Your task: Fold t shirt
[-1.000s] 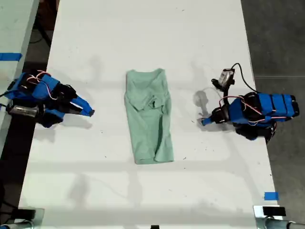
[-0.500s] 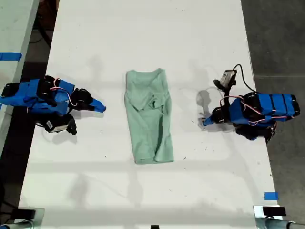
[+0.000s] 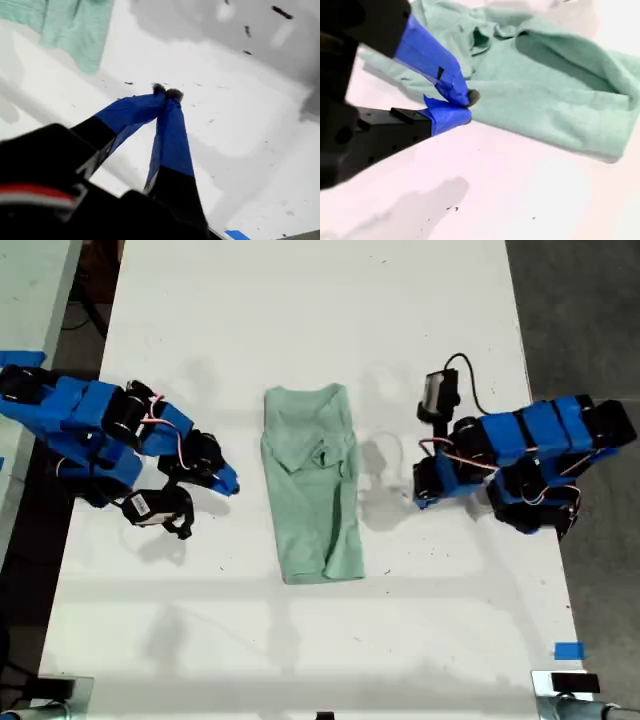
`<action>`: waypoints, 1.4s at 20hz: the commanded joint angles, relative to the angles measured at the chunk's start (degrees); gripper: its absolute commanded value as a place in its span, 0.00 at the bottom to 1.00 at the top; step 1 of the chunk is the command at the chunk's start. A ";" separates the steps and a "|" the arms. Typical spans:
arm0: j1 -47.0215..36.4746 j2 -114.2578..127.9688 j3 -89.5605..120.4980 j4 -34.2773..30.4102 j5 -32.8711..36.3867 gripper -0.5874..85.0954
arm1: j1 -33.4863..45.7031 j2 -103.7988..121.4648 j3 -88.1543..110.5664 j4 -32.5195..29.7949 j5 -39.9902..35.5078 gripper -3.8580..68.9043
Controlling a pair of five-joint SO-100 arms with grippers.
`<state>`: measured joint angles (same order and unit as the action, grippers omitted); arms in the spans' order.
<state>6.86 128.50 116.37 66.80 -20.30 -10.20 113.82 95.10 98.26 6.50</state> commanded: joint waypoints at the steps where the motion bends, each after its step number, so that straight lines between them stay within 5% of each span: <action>1: 3.69 -13.62 -18.98 -0.79 -0.79 0.00 | -3.78 -14.41 -21.71 1.85 1.23 0.05; 3: 4.48 -21.45 -24.43 -2.20 -0.44 0.00 | -5.71 -23.03 -29.97 1.76 0.35 0.08; 6: 3.87 -26.72 -25.22 -7.56 5.27 0.15 | -7.21 -32.26 -39.37 -0.09 -2.81 0.26; 8: 3.69 -35.77 -34.10 -3.08 7.29 0.18 | -8.26 -34.19 -39.99 -2.20 -3.69 0.32; 12: 3.25 -55.63 -54.84 8.88 5.71 0.25 | -9.76 -35.86 -36.39 -4.31 -0.26 0.33; 15: 2.72 -59.85 -56.07 11.87 4.66 0.26 | -9.05 -40.08 -36.39 -7.03 -1.32 0.39; 23: 2.81 -62.49 -55.81 15.38 1.05 0.26 | -8.53 -43.42 -36.39 -9.58 -0.79 0.35; 28: 3.25 -66.71 -55.90 11.07 0.09 0.26 | -8.53 -44.12 -36.21 -10.11 -0.53 0.35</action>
<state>10.28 61.00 63.81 79.37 -19.42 -19.16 69.17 59.50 89.21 5.36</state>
